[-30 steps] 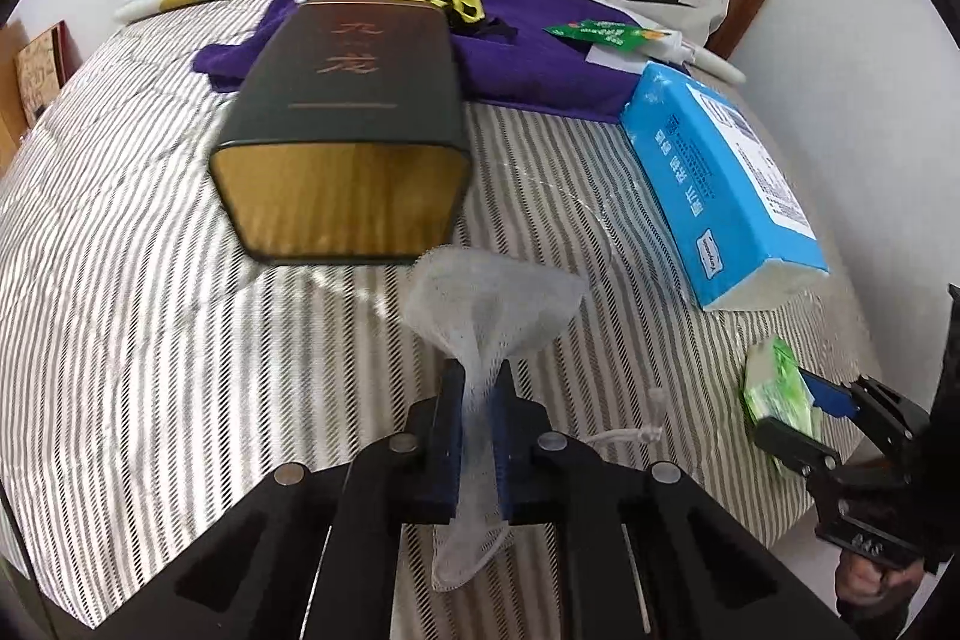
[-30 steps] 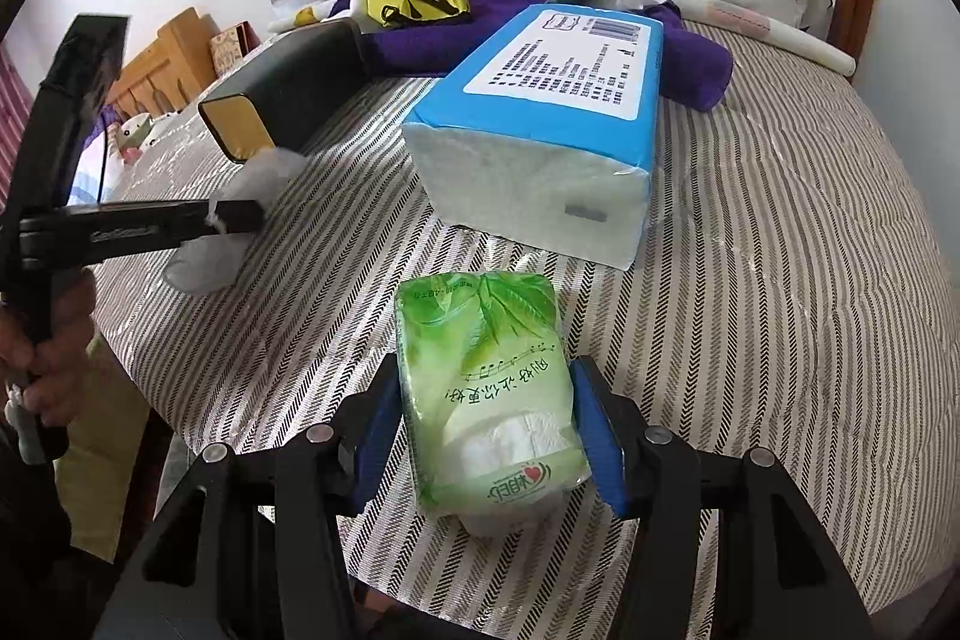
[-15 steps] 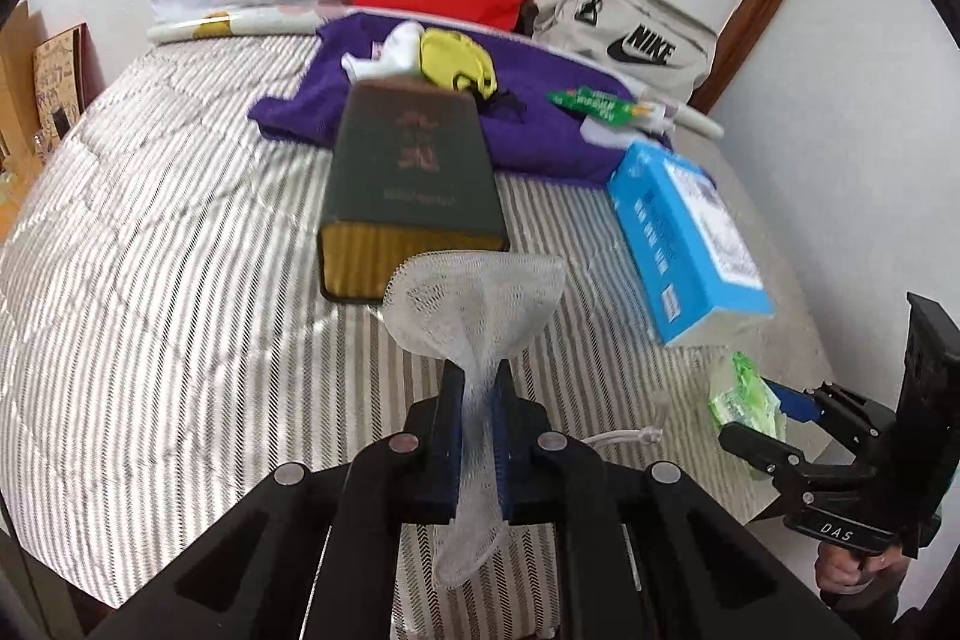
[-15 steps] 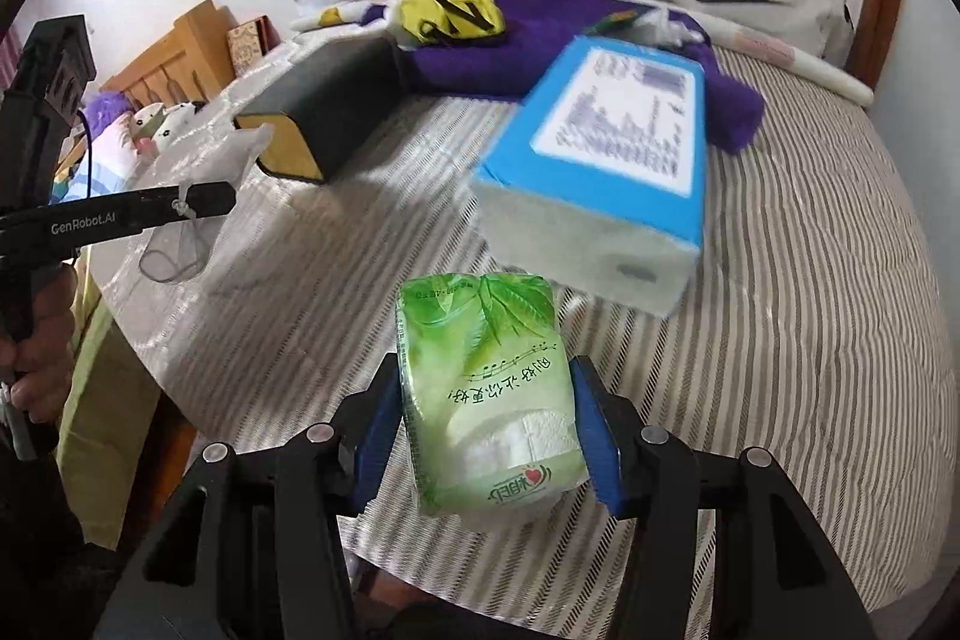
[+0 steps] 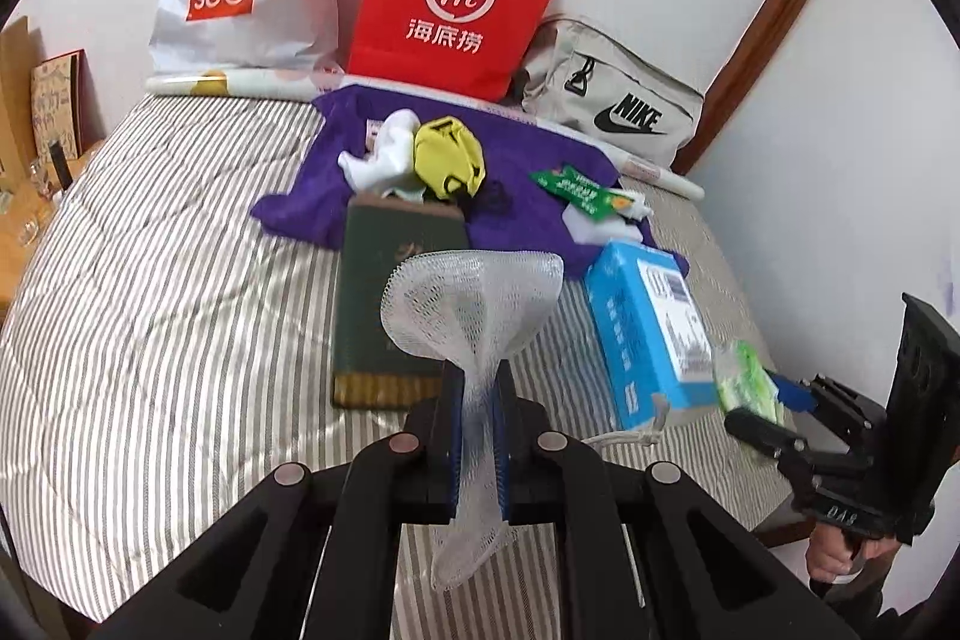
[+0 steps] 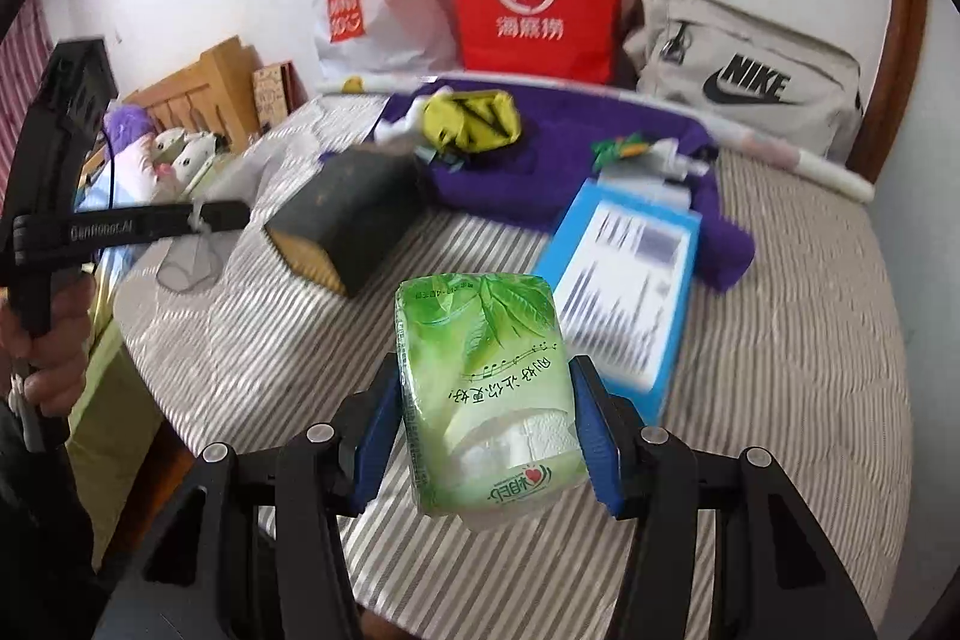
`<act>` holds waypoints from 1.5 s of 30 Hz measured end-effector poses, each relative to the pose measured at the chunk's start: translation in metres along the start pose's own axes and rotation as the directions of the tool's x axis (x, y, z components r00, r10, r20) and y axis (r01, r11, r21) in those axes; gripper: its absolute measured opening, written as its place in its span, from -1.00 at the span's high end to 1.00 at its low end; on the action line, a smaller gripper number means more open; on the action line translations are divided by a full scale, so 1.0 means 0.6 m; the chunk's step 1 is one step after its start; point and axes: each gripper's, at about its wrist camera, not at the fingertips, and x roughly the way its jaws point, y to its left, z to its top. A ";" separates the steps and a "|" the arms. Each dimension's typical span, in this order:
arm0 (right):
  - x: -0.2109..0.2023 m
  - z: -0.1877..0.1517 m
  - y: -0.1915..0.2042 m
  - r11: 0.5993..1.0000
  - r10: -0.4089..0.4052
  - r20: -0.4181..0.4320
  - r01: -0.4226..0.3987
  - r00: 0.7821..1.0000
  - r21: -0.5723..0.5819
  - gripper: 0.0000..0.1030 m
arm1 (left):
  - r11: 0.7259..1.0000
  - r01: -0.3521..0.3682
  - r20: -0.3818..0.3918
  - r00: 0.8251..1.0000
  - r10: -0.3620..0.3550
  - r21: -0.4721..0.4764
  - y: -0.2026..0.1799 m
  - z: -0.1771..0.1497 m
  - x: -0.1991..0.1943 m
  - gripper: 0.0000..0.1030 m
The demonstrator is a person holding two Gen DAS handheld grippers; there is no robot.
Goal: Organize soft objects
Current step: 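Carry the mesh bag with the left tool while the right tool carries the tissue pack to the towel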
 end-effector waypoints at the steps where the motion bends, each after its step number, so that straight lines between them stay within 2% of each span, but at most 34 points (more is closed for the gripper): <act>1: -0.001 0.007 -0.004 1.000 -0.002 0.006 0.002 1.000 0.004 -0.05 | 1.000 0.001 0.002 1.000 -0.001 0.002 -0.001 0.008 0.001 0.83; 8: 0.002 0.070 -0.026 1.000 -0.005 0.060 0.003 0.998 0.029 -0.05 | 1.000 0.004 0.006 1.000 -0.004 0.019 -0.011 0.050 0.015 0.83; 26: 0.053 0.195 -0.101 0.996 -0.066 0.102 0.060 0.993 0.069 -0.05 | 0.997 -0.003 -0.025 1.000 0.005 0.075 -0.046 0.145 0.104 0.83; 38: 0.087 0.249 -0.161 0.992 -0.116 0.117 0.110 0.986 0.057 -0.05 | 0.998 0.004 -0.070 0.998 0.000 0.061 -0.050 0.203 0.176 0.83; 45: 0.133 0.275 -0.191 0.993 -0.094 0.093 0.087 0.991 0.074 -0.05 | 0.998 0.004 -0.111 0.994 0.003 0.068 -0.061 0.232 0.225 0.83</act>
